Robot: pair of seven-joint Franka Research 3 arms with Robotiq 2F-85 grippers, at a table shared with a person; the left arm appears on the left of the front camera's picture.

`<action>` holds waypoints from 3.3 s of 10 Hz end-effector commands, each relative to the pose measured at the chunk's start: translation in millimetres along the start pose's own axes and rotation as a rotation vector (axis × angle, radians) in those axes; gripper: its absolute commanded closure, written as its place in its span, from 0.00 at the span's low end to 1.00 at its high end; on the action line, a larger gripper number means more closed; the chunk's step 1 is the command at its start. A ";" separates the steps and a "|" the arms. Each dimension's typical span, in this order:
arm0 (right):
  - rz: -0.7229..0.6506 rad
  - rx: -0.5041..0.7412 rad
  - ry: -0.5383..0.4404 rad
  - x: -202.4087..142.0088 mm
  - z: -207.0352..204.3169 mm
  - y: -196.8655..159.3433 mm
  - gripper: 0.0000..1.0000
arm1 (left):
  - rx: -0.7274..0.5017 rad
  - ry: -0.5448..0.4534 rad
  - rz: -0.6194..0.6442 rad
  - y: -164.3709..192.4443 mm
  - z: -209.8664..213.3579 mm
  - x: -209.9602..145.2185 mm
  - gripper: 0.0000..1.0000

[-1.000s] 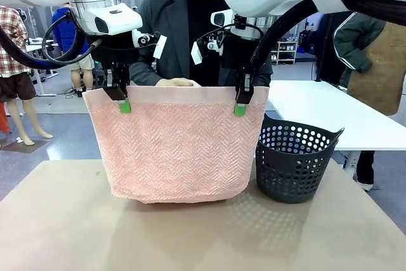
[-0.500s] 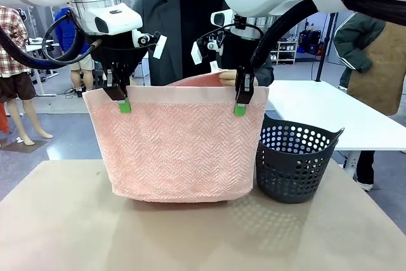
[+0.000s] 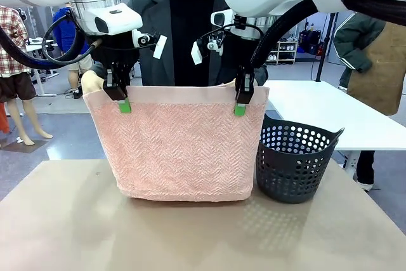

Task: Fold the towel.
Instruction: Release the end of the 100 cm Hotel Towel you were holding and grab the top end of the folded side.

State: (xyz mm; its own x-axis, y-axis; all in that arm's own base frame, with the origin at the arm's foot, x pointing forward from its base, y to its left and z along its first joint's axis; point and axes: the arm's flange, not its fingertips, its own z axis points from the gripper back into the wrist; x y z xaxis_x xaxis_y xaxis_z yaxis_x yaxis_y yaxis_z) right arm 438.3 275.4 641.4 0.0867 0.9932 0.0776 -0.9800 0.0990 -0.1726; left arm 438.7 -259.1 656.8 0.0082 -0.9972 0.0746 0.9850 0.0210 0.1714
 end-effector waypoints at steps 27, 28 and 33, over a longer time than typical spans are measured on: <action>-0.026 -0.033 -0.032 -3.2 9.6 4.2 0.06 | 0.015 -0.010 -0.029 -4.9 9.6 1.6 0.00; -0.026 -0.057 -0.020 -2.8 13.4 5.4 0.00 | 0.040 -0.001 -0.027 -5.5 13.8 1.6 0.22; 0.006 -0.221 -0.019 1.0 57.4 4.2 0.00 | 0.205 0.039 -0.020 -3.9 57.7 2.8 0.00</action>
State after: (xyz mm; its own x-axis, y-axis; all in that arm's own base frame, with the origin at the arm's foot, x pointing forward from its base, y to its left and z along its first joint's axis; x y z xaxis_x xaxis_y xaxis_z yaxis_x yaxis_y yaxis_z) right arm 424.5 269.5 695.5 0.0662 0.9927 0.1007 -0.9380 0.0963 -0.3331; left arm 424.1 -254.1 707.7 -0.0176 -0.9986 0.0504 0.9466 -0.0004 0.3223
